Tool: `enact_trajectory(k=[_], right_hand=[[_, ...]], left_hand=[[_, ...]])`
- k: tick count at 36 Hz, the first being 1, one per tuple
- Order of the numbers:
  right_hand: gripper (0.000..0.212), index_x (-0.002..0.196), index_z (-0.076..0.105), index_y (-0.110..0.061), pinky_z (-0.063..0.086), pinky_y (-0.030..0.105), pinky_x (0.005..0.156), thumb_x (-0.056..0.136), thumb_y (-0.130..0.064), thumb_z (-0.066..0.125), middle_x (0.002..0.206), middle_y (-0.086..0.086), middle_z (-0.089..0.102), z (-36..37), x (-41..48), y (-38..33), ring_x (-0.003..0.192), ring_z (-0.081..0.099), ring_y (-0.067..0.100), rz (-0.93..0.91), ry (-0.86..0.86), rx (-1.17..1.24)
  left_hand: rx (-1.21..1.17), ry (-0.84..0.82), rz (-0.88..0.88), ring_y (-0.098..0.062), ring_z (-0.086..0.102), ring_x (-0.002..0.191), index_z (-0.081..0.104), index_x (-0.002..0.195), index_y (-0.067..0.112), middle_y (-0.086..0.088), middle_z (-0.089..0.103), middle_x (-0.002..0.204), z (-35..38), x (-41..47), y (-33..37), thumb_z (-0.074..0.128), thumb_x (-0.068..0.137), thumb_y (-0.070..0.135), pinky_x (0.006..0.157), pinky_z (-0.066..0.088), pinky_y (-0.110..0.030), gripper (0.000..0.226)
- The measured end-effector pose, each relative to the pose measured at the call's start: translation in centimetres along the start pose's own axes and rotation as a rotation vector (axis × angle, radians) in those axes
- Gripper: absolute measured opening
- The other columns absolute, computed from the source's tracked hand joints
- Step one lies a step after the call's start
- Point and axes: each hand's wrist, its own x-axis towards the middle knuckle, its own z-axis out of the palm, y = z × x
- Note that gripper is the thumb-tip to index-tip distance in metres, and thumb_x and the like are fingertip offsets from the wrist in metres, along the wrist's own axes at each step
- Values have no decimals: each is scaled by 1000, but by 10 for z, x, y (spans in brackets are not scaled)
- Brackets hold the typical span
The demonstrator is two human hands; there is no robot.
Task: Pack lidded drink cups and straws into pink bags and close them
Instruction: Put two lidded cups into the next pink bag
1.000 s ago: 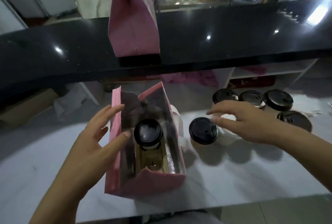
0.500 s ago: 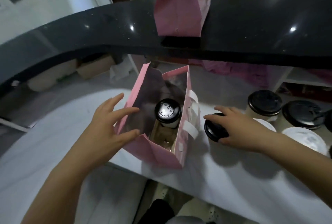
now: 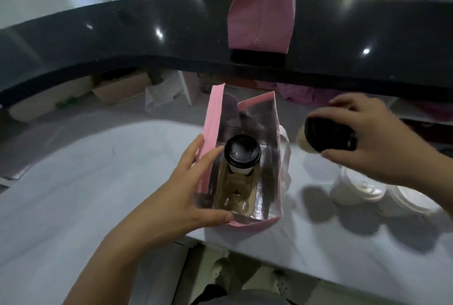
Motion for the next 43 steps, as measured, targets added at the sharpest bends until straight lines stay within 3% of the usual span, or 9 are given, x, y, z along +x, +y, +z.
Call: enact_trajectory(k=[5,10,13,18,21,27,30,37,43], right_hand=[[66,132,56,-41,40,37,98,70,-45,77,130,-1,46,-46,-2,-76,117,48,26,-144,226,53],[67,131,47,-57,49,20,85,68,-57,72,129,-28,42,-33,12,-136,120,50,0,-149,-137,273],[66,129,43,-59,52,21,83,74,-46,77,126,-31,38,-5,27,-146,114,50,-2,-108,-268,188],[66,130,43,-56,52,22,88,77,-39,80,128,-24,40,36,40,-143,111,54,5,24,-379,116],[68,133,42,-54,49,17,82,78,-38,78,130,-19,41,61,42,-142,109,56,9,34,-418,11],[75,139,42,-43,53,42,90,75,-34,80,129,-7,45,95,49,-147,111,58,24,49,-516,-131],[76,141,43,-39,54,41,88,75,-31,81,123,-4,47,105,54,-149,107,57,24,41,-551,-131],[77,141,45,-31,52,40,90,74,-24,81,127,2,44,117,65,-151,108,52,25,28,-620,-173],[64,135,50,-33,52,43,86,77,-26,77,116,2,51,118,62,-147,100,57,26,-45,-632,-292]], left_hand=[[-71,2,74,21,14,137,14,141,68,49,-22,147,0,-2,-11,87,64,52,86,37,5,108],[-102,29,150,25,13,135,12,137,76,47,-24,148,1,-1,-25,86,63,57,94,33,0,107],[-128,36,108,46,14,106,4,139,74,52,-28,141,0,1,-33,84,65,58,74,30,12,110],[-155,13,84,29,31,111,0,114,91,53,-16,143,-12,0,-40,71,64,73,82,32,2,89],[-143,2,79,8,34,122,1,135,74,52,-18,142,-14,0,-50,75,72,64,76,38,4,97],[-121,-51,111,13,31,118,-6,132,78,56,-23,137,-12,3,-58,73,67,68,75,33,4,103],[-145,-74,110,21,30,114,-4,136,74,59,-30,128,-11,4,-61,78,70,61,72,36,6,107],[-141,-103,104,2,33,136,-4,151,58,49,-23,145,-14,7,-59,80,73,56,105,48,-25,114],[-156,-95,116,2,31,140,-6,146,63,54,-28,138,-16,8,-64,79,71,59,97,41,-15,113]])
